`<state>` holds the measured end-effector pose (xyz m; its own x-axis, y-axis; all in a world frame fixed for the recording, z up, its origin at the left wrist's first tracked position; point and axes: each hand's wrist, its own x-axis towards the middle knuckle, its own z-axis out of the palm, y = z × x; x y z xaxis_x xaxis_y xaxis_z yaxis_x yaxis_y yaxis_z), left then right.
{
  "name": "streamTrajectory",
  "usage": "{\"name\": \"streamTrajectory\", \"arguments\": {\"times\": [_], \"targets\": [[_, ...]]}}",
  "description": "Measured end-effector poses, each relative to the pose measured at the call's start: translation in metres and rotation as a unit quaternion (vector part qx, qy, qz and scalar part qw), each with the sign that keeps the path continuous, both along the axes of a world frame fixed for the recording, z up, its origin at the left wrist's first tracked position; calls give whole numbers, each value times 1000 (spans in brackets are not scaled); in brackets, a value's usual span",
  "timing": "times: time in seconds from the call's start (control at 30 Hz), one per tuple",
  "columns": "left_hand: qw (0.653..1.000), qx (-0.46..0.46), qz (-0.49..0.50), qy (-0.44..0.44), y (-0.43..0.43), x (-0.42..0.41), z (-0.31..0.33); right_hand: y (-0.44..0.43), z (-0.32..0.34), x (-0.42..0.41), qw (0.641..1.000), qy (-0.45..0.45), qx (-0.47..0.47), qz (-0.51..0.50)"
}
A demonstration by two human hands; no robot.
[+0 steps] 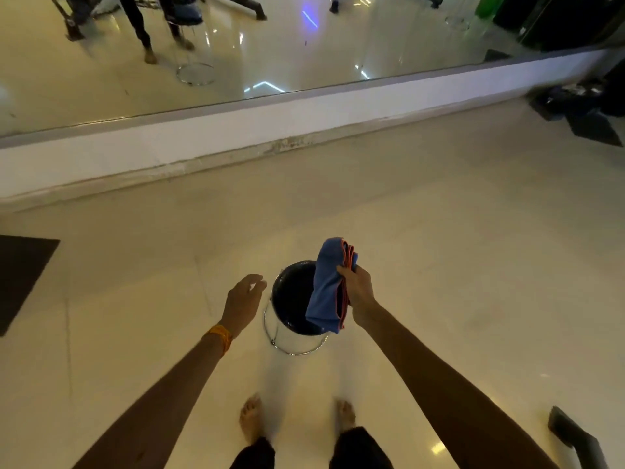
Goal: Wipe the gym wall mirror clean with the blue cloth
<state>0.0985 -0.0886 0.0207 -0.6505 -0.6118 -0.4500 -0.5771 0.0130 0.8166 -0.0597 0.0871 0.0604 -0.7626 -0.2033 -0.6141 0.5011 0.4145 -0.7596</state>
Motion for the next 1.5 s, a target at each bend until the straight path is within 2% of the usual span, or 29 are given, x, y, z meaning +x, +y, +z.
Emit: {"name": "streamTrajectory", "arguments": {"times": [0.23,0.43,0.67,0.83,1.1,1.2,1.3,1.5], "targets": [[993,-1,114,-24,43,-20,-25,13,-53,-57,993,-22,-10,113],[986,-8,161,-41,64,-43,-62,8,-112,-86,983,-30,-22,179],[988,-41,133,-70,71,-61,-147,-3,-215,-92,972,-37,12,231],[984,-26,149,-96,72,-54,-218,-16,-287,-101,964,-9,29,265],[980,-17,170,-106,66,-55,-275,-35,-348,-116,958,-24,45,281],[980,-11,164,-111,65,-60,-279,-32,-357,-120,943,18,71,323],[981,-11,157,-115,65,-63,-276,-28,-360,-131,915,109,101,375],[985,-35,132,-109,52,-74,-245,-28,-327,-151,871,205,129,427]]}}
